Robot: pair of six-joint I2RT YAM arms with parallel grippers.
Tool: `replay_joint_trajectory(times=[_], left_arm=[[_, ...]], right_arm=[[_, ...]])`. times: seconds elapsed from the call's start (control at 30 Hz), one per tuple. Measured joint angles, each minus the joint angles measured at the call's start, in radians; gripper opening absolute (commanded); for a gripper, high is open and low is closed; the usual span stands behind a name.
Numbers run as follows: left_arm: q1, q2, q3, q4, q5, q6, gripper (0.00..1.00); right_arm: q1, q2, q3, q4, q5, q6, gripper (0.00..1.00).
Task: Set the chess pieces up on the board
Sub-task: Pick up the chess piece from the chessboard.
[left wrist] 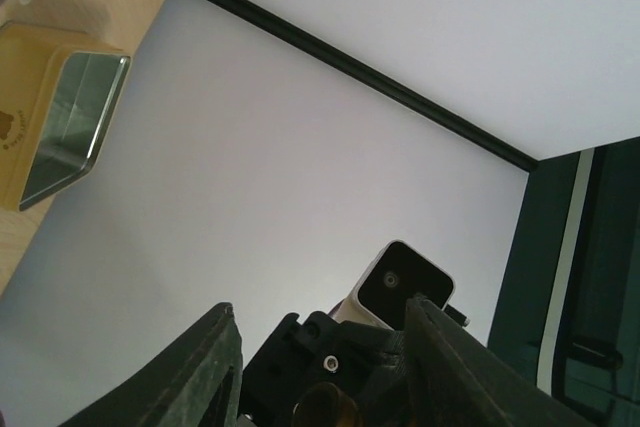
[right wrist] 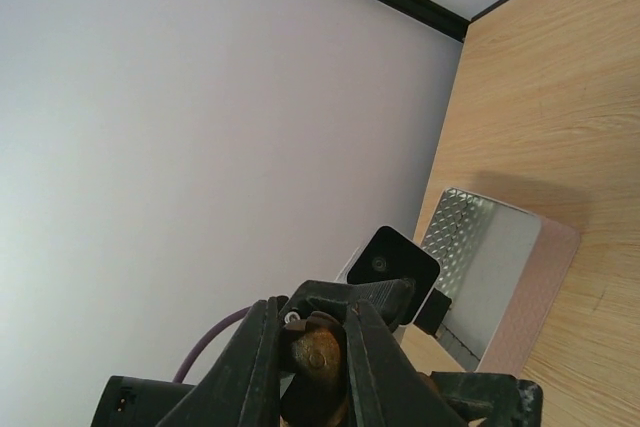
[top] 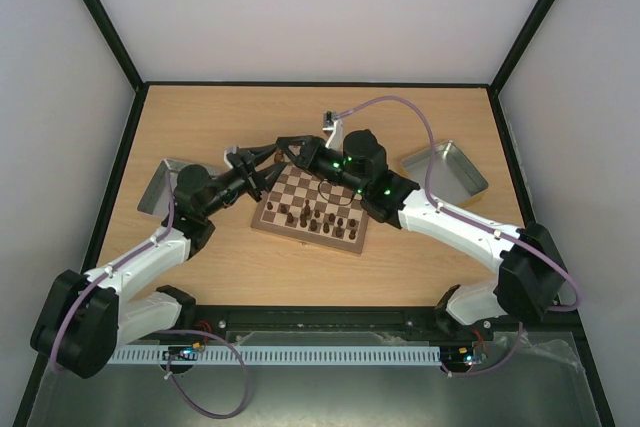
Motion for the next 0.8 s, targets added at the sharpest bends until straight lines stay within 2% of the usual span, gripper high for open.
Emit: replay_joint_trajectory(times=[0.17,0.5,0.8], left_arm=[[0.0,0.0,0.0,0.01,-0.005,0.0,0.37],[0.0,0.0,0.0,0.015,-0.014,0.0,0.4],[0.0,0.006,0.0,0.023,-0.016,0.0,0.26]], right_arm=[[0.0,0.0,-0.001,0.003,-0.005,0.001,0.13],[0.0,0.0,-0.007,0.003,-0.009,0.0,0.12],[0.0,-0.003,-0.031,0.036,-0.016,-0.005,0.12]])
